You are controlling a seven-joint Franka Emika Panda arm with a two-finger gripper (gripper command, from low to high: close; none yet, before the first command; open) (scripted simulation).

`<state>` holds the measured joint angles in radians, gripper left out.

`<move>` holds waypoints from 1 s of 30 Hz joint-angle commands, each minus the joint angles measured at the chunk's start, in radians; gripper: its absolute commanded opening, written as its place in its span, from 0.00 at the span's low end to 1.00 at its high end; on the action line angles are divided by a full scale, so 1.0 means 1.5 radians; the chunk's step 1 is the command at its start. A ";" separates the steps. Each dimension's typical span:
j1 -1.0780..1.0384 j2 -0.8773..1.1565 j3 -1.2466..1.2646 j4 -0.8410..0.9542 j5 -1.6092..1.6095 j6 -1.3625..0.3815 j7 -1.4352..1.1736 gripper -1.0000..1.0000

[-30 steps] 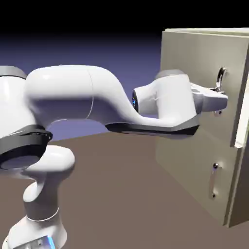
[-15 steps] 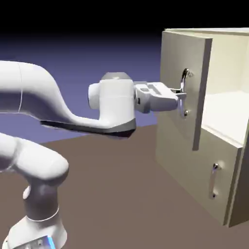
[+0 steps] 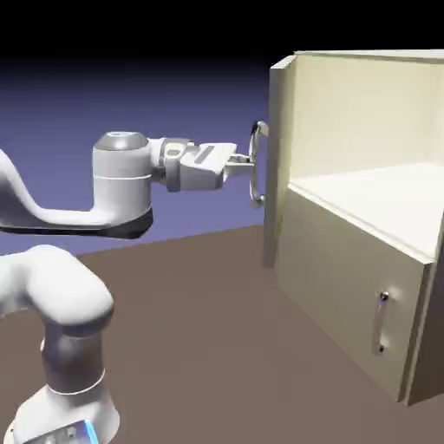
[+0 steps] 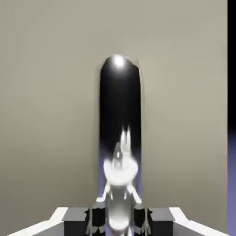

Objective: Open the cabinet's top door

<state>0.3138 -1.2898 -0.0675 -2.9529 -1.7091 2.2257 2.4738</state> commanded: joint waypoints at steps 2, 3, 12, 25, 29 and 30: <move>0.008 -0.015 0.048 -0.008 0.058 -0.037 -0.012 0.00; 0.012 -0.020 0.073 -0.010 0.086 -0.055 -0.017 0.00; 0.049 -0.009 0.290 0.017 0.314 -0.228 -0.031 0.00; -0.047 0.145 0.604 0.220 0.579 -0.501 0.004 0.00; -0.127 0.192 0.698 0.316 0.635 -0.584 0.014 0.00; -0.150 0.201 0.720 0.340 0.647 -0.603 0.016 0.00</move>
<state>0.0896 -0.9886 1.0120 -2.4419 -0.7393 1.3217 2.4973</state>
